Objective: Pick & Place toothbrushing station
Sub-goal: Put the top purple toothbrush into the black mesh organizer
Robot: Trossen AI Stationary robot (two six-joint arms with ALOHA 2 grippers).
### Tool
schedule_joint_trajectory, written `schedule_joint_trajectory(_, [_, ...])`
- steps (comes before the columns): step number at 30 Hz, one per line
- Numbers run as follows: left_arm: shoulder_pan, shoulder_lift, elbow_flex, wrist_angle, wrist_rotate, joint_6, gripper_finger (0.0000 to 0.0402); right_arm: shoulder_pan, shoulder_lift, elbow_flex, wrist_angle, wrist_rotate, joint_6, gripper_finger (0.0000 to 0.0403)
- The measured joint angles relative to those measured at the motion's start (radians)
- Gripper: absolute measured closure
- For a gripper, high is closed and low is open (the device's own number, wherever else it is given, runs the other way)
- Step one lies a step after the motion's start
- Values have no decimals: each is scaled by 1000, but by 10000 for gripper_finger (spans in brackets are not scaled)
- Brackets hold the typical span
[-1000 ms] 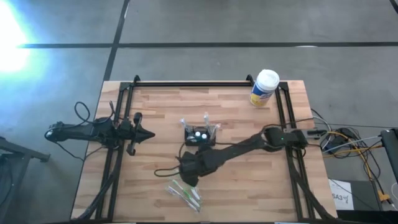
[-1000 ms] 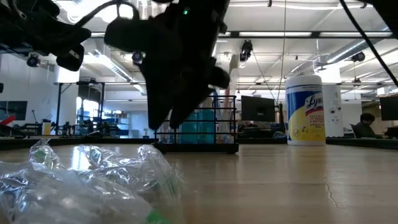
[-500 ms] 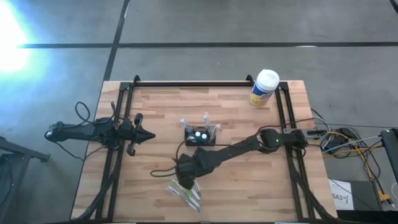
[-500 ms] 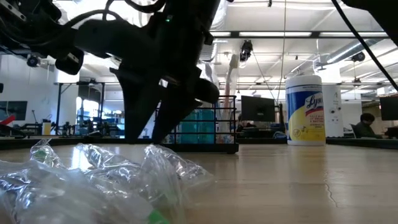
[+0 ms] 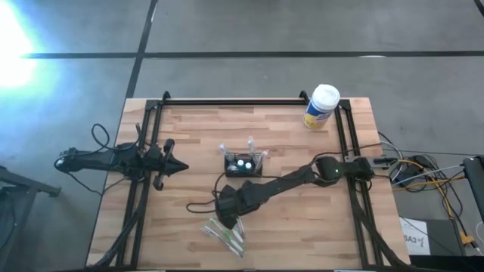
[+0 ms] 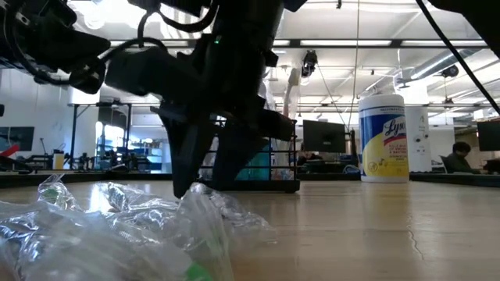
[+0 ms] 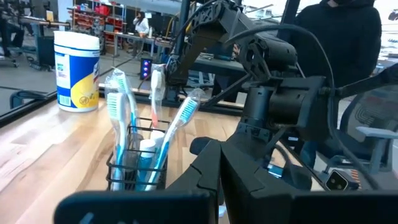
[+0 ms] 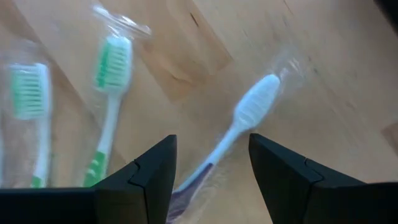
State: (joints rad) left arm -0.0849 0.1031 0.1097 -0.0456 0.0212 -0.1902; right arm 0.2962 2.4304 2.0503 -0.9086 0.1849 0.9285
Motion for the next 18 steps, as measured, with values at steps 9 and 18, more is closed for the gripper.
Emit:
schedule_joint_trajectory(9, [0,0,0,0,1,-1,392,10,19,-17,0,-6,-2,208])
schedule_joint_trajectory(18, [0,0,0,0,2,10,392,9,30,-8,0,-22,-105,303])
